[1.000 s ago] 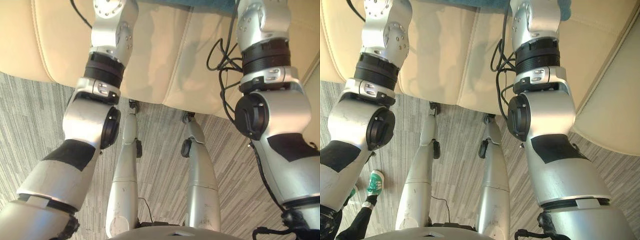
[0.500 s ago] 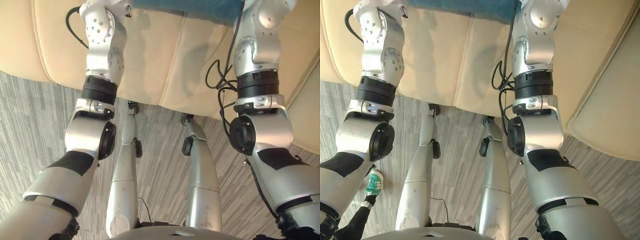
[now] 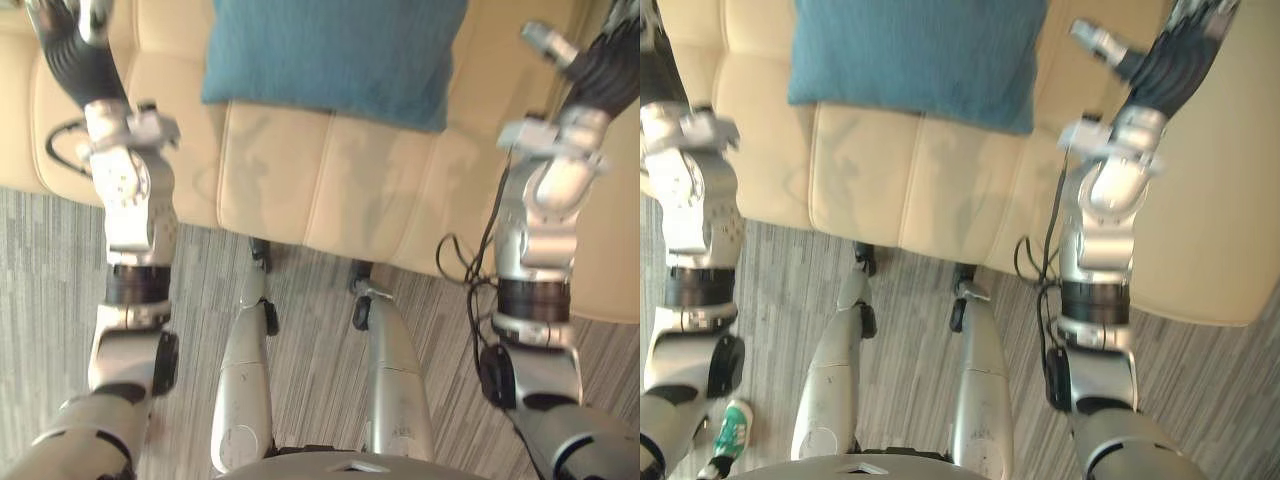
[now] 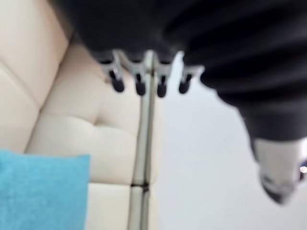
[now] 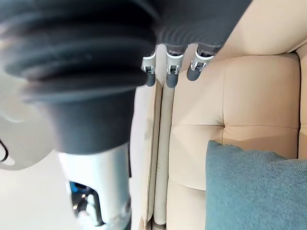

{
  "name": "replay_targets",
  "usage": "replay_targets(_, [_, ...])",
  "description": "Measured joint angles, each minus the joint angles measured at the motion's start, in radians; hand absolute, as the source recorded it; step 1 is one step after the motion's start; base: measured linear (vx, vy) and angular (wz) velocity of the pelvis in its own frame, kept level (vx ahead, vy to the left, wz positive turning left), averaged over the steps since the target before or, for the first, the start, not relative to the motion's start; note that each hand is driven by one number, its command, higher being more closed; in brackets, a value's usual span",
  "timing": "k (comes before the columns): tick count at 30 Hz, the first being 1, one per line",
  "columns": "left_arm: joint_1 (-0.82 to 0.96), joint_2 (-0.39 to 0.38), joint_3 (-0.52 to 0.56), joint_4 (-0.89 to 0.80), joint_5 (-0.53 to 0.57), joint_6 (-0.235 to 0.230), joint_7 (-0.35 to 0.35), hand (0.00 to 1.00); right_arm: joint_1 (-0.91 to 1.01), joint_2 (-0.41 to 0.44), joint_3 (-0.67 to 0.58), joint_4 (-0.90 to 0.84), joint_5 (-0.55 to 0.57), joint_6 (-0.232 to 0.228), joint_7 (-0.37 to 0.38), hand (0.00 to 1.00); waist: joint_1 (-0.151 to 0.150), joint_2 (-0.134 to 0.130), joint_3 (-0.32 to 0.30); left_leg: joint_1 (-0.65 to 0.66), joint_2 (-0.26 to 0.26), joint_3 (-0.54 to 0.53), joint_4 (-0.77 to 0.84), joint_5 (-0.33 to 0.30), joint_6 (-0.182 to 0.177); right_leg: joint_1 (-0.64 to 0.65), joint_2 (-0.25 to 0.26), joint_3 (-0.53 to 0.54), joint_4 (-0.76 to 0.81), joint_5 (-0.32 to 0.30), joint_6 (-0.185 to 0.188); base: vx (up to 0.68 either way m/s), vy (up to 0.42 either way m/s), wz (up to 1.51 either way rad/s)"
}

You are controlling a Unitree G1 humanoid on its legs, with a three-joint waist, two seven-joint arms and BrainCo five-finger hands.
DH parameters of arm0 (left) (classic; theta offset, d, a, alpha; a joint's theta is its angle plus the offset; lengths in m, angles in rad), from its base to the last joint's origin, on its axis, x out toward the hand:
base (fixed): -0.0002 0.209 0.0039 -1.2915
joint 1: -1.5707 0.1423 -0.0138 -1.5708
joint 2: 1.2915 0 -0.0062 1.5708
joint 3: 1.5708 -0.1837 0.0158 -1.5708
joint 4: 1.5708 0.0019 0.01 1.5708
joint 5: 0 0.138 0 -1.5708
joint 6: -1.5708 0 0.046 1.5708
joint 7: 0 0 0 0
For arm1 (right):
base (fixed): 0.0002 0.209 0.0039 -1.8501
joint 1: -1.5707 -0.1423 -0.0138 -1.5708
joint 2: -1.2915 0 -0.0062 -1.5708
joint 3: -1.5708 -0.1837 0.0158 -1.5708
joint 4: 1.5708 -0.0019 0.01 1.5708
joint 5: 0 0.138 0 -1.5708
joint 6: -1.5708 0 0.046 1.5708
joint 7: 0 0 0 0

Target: Pick up cushions and gather them together orderly.

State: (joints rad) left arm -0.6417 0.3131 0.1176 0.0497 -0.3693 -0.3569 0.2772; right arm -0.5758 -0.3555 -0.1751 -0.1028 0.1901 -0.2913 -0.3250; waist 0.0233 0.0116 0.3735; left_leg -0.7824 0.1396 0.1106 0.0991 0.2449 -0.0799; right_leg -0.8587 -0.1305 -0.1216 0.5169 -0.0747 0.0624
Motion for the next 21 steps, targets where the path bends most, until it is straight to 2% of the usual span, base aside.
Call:
replay_targets(1, [0.094, -0.04, -0.013, -0.004, 0.0, -0.001, -0.026, 0.0, 0.098, 0.037, 0.021, -0.015, 0.0, -0.012, 0.047, 0.0, 0.0, -0.012, -0.008, 0.043, 0.0, -0.001, 0.016, -0.022, -0.001, 0.054, -0.001, -0.003, -0.004, -0.012, 0.001, 0.02, -0.11, 0.07])
replay_targets(2, [0.132, -0.057, -0.019, -0.004, 0.0, -0.001, -0.035, 0.0, 0.132, 0.053, 0.032, -0.016, 0.0, -0.012, 0.064, 0.0, 0.0, -0.018, -0.013, 0.058, 0.001, -0.001, 0.025, -0.025, 0.002, 0.074, -0.002, -0.003, -0.005, -0.015, 0.0, 0.05, -0.108, 0.05])
replay_targets(4, [0.312, -0.137, -0.071, 0.002, 0.001, 0.002, -0.067, 0.0, 0.3, 0.144, 0.1, -0.014, 0.0, -0.012, 0.118, 0.0, 0.001, -0.039, -0.038, 0.138, 0.002, 0.0, 0.06, -0.076, -0.003, 0.179, -0.003, -0.006, -0.023, -0.032, 0.005, 0.06, -0.077, 0.02])
replay_targets(5, [0.344, -0.152, -0.081, 0.004, 0.001, 0.004, -0.074, 0.0, 0.33, 0.163, 0.11, -0.008, 0.0, -0.011, 0.131, 0.0, 0.001, -0.041, -0.041, 0.156, 0.002, 0.0, 0.067, -0.078, -0.003, 0.203, -0.003, -0.007, -0.028, -0.035, 0.007, 0.07, -0.041, 0.02])
replay_targets(7, [0.487, -0.219, -0.116, 0.03, 0.015, 0.02, -0.11, 0.0, 0.467, 0.237, 0.15, 0.054, -0.002, -0.01, 0.178, 0.0, 0.003, -0.051, -0.077, 0.243, 0.004, 0.007, 0.1, -0.135, -0.006, 0.319, -0.004, -0.015, -0.064, -0.047, 0.01, 0.08, -0.025, -0.01])
replay_targets(8, [0.51, -0.226, -0.12, 0.043, 0.024, 0.023, -0.115, 0.0, 0.488, 0.248, 0.153, 0.074, -0.004, -0.009, 0.185, 0.0, 0.003, -0.052, -0.086, 0.262, 0.005, 0.008, 0.103, -0.144, -0.003, 0.343, -0.004, -0.016, -0.073, -0.049, 0.011, 0.09, -0.002, -0.05])
replay_targets(9, [0.569, -0.244, -0.121, 0.085, 0.044, 0.035, -0.129, 0.0, 0.54, 0.277, 0.154, 0.147, -0.035, -0.001, 0.195, 0.0, 0.004, -0.057, -0.125, 0.306, 0.006, 0.018, 0.109, -0.164, -0.003, 0.396, -0.004, -0.014, -0.095, -0.053, 0.015, 0.07, 0.004, -0.09])
replay_targets(12, [0.652, -0.252, -0.124, 0.183, 0.072, 0.055, -0.143, 0.0, 0.608, 0.319, 0.141, 0.303, -0.042, 0.02, 0.212, 0.0, 0.007, -0.061, -0.187, 0.4, 0.007, 0.045, 0.088, -0.185, -0.005, 0.488, -0.002, 0.002, -0.141, -0.055, 0.019, 0.09, 0.008, -0.2])
replay_targets(14, [0.695, -0.255, -0.12, 0.322, 0.118, 0.076, -0.16, 0.0, 0.648, 0.337, 0.103, 0.488, -0.066, 0.042, 0.214, 0.0, 0.004, -0.054, -0.246, 0.47, 0.004, 0.059, 0.032, -0.182, -0.008, 0.558, 0.003, 0.004, -0.21, -0.048, 0.026, 0.11, 0.015, -0.12])
replay_targets(15, [0.7, -0.255, -0.119, 0.358, 0.13, 0.081, -0.161, 0.0, 0.654, 0.337, 0.093, 0.528, -0.072, 0.05, 0.215, 0.0, 0.002, -0.052, -0.257, 0.483, 0.003, 0.06, 0.018, -0.177, -0.007, 0.569, 0.004, 0.004, -0.224, -0.042, 0.029, 0.1, 0.008, -0.07])
replay_targets(16, [0.707, -0.253, -0.112, 0.457, 0.156, 0.096, -0.165, 0.0, 0.656, 0.335, 0.07, 0.639, -0.071, 0.063, 0.216, 0.0, -0.002, -0.047, -0.275, 0.522, -0.002, 0.064, -0.027, -0.161, -0.009, 0.604, 0.007, 0.005, -0.265, -0.029, 0.03, 0.13, 0.014, -0.1])
replay_targets(17, [0.708, -0.253, -0.091, 0.557, 0.179, 0.111, -0.176, 0.0, 0.656, 0.334, 0.044, 0.734, -0.071, 0.078, 0.216, 0.0, -0.009, -0.043, -0.279, 0.571, -0.007, 0.067, -0.08, -0.14, -0.009, 0.644, 0.012, 0.007, -0.309, -0.013, 0.034, 0.11, 0.013, -0.09])
replay_targets(21, [0.717, -0.244, -0.04, 0.713, 0.23, 0.135, -0.179, 0.0, 0.661, 0.33, 0.02, 0.854, -0.072, 0.099, 0.217, 0.0, -0.021, -0.04, -0.282, 0.646, -0.015, 0.079, -0.145, -0.113, -0.008, 0.712, 0.017, 0.015, -0.373, 0.02, 0.042, 0.1, 0.027, -0.1])
